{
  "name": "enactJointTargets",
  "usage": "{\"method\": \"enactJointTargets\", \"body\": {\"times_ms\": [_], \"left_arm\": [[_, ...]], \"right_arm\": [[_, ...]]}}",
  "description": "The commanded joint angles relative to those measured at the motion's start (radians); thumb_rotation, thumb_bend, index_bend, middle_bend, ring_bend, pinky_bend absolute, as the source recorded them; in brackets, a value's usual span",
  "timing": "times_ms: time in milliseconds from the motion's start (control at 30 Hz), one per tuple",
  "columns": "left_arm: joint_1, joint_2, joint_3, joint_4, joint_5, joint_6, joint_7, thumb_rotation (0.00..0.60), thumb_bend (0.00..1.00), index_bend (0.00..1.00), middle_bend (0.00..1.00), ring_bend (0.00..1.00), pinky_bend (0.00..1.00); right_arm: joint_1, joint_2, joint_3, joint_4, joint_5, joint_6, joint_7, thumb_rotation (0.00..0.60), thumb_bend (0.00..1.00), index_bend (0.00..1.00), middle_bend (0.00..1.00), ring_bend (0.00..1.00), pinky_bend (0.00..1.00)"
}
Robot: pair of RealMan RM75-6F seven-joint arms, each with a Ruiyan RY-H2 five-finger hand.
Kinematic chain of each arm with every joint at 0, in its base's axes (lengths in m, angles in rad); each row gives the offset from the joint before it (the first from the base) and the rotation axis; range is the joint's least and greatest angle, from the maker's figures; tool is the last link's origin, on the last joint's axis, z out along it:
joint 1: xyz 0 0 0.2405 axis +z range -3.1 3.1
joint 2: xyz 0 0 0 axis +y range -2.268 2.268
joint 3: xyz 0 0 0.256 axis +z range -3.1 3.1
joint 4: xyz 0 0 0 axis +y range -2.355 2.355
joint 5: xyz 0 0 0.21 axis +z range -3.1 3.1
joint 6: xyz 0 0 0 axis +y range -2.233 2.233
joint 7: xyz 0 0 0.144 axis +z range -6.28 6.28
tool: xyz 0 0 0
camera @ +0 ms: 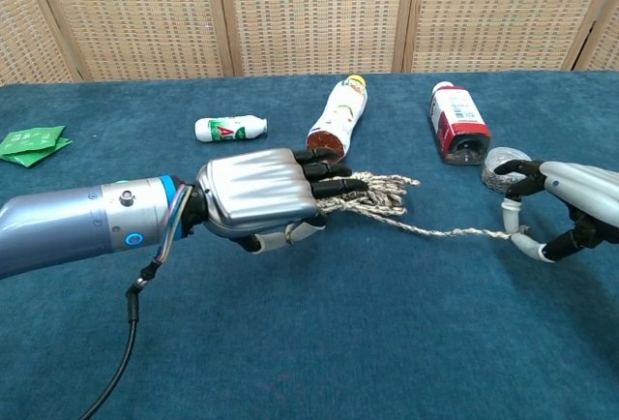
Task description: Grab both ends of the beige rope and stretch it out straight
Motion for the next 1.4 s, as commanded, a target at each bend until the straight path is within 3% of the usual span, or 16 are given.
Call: {"method": "enactJointTargets", "body": {"times_ms": [33, 267, 500, 967, 1300, 1367, 1400], "left_arm": [[0.021, 0.044, 0.004, -0.036, -0.004, 0.027, 0.000, 0.600, 0.44, 0.67, 0.00, 0.00, 0.00], [0.074, 0.163, 0.014, -0.105, -0.016, 0.092, -0.013, 0.600, 0.44, 0.68, 0.00, 0.00, 0.00], [0.135, 0.233, 0.017, -0.083, -0.038, 0.150, -0.053, 0.600, 0.44, 0.68, 0.00, 0.00, 0.00], [0.256, 0.294, 0.046, 0.124, -0.047, 0.267, -0.235, 0.600, 0.44, 0.68, 0.00, 0.00, 0.00], [0.304, 0.268, 0.067, 0.262, -0.029, 0.309, -0.332, 0.600, 0.44, 0.68, 0.00, 0.00, 0.00], [0.304, 0.259, 0.068, 0.274, -0.022, 0.315, -0.337, 0.600, 0.42, 0.65, 0.00, 0.00, 0.00], [0.304, 0.254, 0.070, 0.280, -0.018, 0.316, -0.338, 0.600, 0.38, 0.61, 0.00, 0.00, 0.00]], "right_arm": [[-0.001, 0.001, 0.002, -0.001, -0.002, 0.007, -0.003, 0.600, 0.47, 0.68, 0.07, 0.00, 0.01], [-0.002, 0.015, 0.016, 0.024, -0.009, 0.036, -0.030, 0.600, 0.48, 0.69, 0.08, 0.00, 0.01], [-0.001, 0.046, 0.028, 0.049, -0.009, 0.056, -0.068, 0.600, 0.48, 0.71, 0.09, 0.00, 0.01], [-0.026, 0.147, 0.056, 0.012, 0.016, 0.117, -0.145, 0.600, 0.48, 0.71, 0.10, 0.00, 0.01], [-0.031, 0.157, 0.050, 0.014, 0.029, 0.116, -0.171, 0.600, 0.48, 0.71, 0.10, 0.00, 0.01], [-0.032, 0.153, 0.048, 0.018, 0.029, 0.114, -0.168, 0.600, 0.46, 0.66, 0.10, 0.00, 0.01], [-0.032, 0.152, 0.047, 0.020, 0.028, 0.111, -0.158, 0.600, 0.42, 0.56, 0.08, 0.00, 0.01]]}}
